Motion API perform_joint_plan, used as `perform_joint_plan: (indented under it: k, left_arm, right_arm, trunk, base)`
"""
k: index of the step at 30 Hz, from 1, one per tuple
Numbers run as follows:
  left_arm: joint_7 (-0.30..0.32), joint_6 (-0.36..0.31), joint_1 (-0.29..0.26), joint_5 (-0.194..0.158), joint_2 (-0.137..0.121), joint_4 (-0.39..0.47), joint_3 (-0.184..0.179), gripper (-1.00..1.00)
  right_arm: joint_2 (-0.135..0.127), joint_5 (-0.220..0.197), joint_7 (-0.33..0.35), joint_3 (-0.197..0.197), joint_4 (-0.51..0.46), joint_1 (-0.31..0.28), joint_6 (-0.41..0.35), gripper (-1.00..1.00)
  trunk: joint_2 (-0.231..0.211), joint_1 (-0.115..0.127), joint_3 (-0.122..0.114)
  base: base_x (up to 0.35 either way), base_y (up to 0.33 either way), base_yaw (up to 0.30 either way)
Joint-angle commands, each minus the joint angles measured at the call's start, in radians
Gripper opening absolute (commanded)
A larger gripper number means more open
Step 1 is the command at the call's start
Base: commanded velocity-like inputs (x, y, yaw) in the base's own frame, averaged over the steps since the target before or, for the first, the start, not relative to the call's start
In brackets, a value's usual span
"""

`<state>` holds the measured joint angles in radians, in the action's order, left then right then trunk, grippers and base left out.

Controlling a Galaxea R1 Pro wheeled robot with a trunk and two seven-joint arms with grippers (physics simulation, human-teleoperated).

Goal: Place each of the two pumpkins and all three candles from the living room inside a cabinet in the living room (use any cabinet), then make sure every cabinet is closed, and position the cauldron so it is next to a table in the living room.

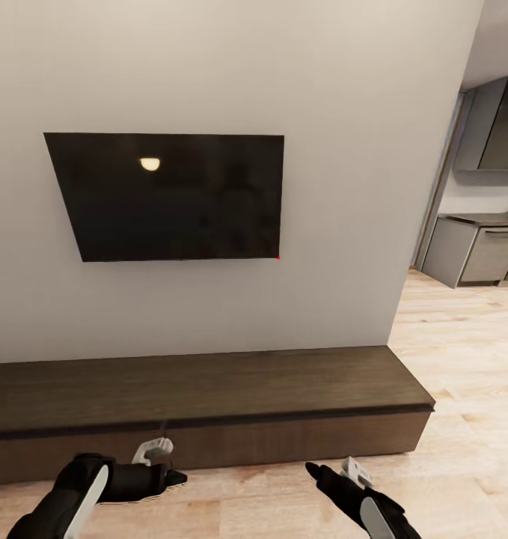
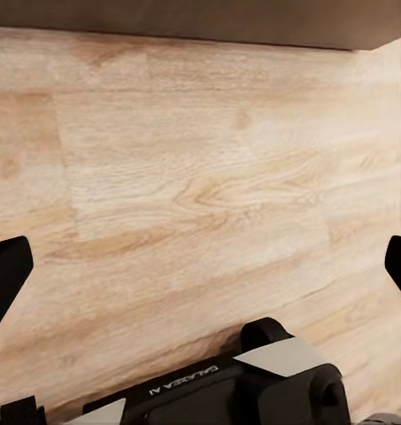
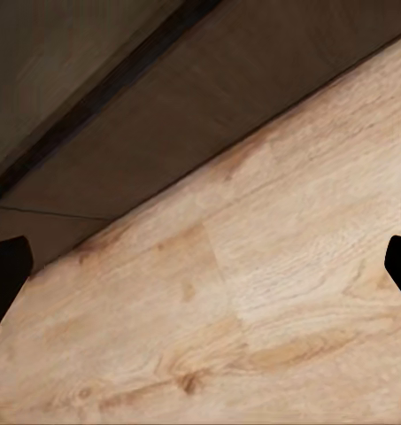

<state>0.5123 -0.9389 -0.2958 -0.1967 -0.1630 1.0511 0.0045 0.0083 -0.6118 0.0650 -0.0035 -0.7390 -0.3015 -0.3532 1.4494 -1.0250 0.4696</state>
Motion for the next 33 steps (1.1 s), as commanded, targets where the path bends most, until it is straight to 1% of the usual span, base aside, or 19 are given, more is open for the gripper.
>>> perform_joint_plan:
  k: [1, 4, 5, 6, 7, 8, 10, 11, 13, 15, 16, 18, 19, 20, 22, 24, 26, 30, 33]
  left_arm:
    - [0.0, -0.008, -0.002, -0.004, 0.0, 0.004, 0.0, 1.0]
    - [0.005, -0.032, -0.005, -0.015, -0.002, 0.015, 0.002, 1.0]
    - [0.01, -0.037, -0.005, -0.021, -0.002, 0.016, 0.002, 1.0]
    - [0.022, -0.045, -0.006, -0.044, -0.003, 0.017, 0.002, 1.0]
    - [0.039, -0.05, -0.006, -0.077, -0.006, 0.018, 0.001, 1.0]
    - [0.049, -0.052, -0.006, -0.096, -0.007, 0.018, 0.0, 1.0]
    - [0.084, -0.058, -0.005, -0.174, -0.023, 0.019, 0.0, 1.0]
    - [0.092, -0.059, -0.005, -0.193, -0.03, 0.02, 0.0, 1.0]
    - [0.124, -0.061, -0.005, -0.264, -0.065, 0.02, -0.004, 1.0]
    - [0.154, -0.062, -0.005, -0.323, -0.095, 0.022, -0.008, 1.0]
    - [0.161, -0.062, -0.005, -0.335, -0.1, 0.023, -0.009, 1.0]
    - [0.183, -0.063, 0.0, -0.371, -0.112, 0.037, -0.013, 1.0]
    - [0.186, -0.063, 0.001, -0.376, -0.113, 0.041, -0.013, 1.0]
    - [0.191, -0.063, 0.003, -0.385, -0.116, 0.05, -0.014, 1.0]
    - [0.196, -0.063, 0.006, -0.398, -0.119, 0.062, -0.015, 1.0]
    - [0.198, -0.063, 0.007, -0.405, -0.12, 0.066, -0.015, 1.0]
    - [0.199, -0.063, 0.008, -0.411, -0.12, 0.068, -0.015, 1.0]
    - [0.2, -0.063, 0.009, -0.416, -0.12, 0.07, -0.013, 1.0]
    - [0.201, -0.063, 0.009, -0.418, -0.119, 0.07, -0.012, 1.0]
  right_arm:
    - [0.0, -0.007, 0.0, 0.0, 0.0, -0.001, 0.006, 1.0]
    - [0.0, -0.023, 0.01, -0.001, 0.009, -0.003, 0.1, 1.0]
    - [0.0, -0.027, 0.016, -0.002, 0.009, -0.003, 0.118, 1.0]
    - [0.0, -0.038, 0.035, -0.003, 0.012, -0.003, 0.153, 1.0]
    - [0.001, -0.056, 0.061, -0.004, 0.015, -0.004, 0.188, 1.0]
    - [0.001, -0.069, 0.076, -0.005, 0.019, -0.004, 0.205, 1.0]
    - [-0.001, -0.141, 0.153, -0.006, 0.052, -0.004, 0.262, 1.0]
    - [-0.002, -0.165, 0.177, -0.006, 0.067, -0.004, 0.271, 1.0]
    - [-0.004, -0.267, 0.295, -0.006, 0.146, -0.004, 0.298, 1.0]
    - [-0.007, -0.36, 0.418, -0.007, 0.253, -0.004, 0.314, 1.0]
    - [-0.01, -0.382, 0.449, -0.007, 0.279, -0.004, 0.317, 1.0]
    - [-0.029, -0.465, 0.58, -0.006, 0.371, -0.004, 0.323, 1.0]
    - [-0.034, -0.481, 0.611, -0.005, 0.389, -0.004, 0.324, 1.0]
    - [-0.041, -0.506, 0.667, -0.005, 0.421, -0.004, 0.325, 1.0]
    - [-0.047, -0.533, 0.728, -0.001, 0.463, -0.004, 0.33, 1.0]
    - [-0.048, -0.541, 0.739, 0.003, 0.485, -0.004, 0.346, 1.0]
    - [-0.047, -0.545, 0.732, 0.006, 0.499, -0.004, 0.379, 1.0]
    - [-0.046, -0.534, 0.67, 0.011, 0.511, -0.004, 0.486, 1.0]
    - [-0.045, -0.525, 0.646, 0.012, 0.511, -0.004, 0.522, 1.0]
  trunk:
    - [0.001, 0.0, 0.001]
    - [0.001, 0.0, 0.001]
    - [0.001, 0.0, 0.001]
    - [0.001, 0.0, 0.001]
    - [0.001, 0.0, 0.001]
    - [0.001, 0.0, 0.001]
    - [0.001, 0.0, 0.001]
    - [0.001, 0.0, 0.001]
    - [0.001, 0.0, 0.001]
    - [0.001, 0.0, 0.001]
    - [0.001, 0.0, 0.001]
    - [0.001, 0.0, 0.001]
    - [0.001, 0.0, 0.001]
    - [0.001, 0.0, 0.001]
    - [0.001, 0.0, 0.001]
    - [0.015, -0.008, 0.007]
    - [0.029, -0.015, 0.014]
    - [0.057, -0.031, 0.026]
    - [0.078, -0.042, 0.036]
  base:
    - [0.0, 0.0, 0.0]
    - [0.0, 0.0, 0.0]
    - [0.0, 0.0, 0.0]
    - [0.0, 0.0, 0.0]
    - [0.0, 0.0, 0.0]
    - [0.0, 0.0, 0.0]
    - [0.0, 0.0, 0.0]
    - [0.0, 0.0, 0.0]
    - [0.0, 0.0, 0.0]
    - [0.0, 0.0, 0.0]
    - [0.0, 0.0, 0.0]
    - [0.0, 0.0, 0.0]
    - [0.0, 0.0, 0.0]
    - [0.0, 0.0, 0.0]
    - [0.0, 0.0, 0.0]
    - [0.0, 0.0, 0.0]
    - [0.0, 0.0, 0.0]
    - [0.0, 0.0, 0.0]
    - [0.0, 0.0, 0.0]
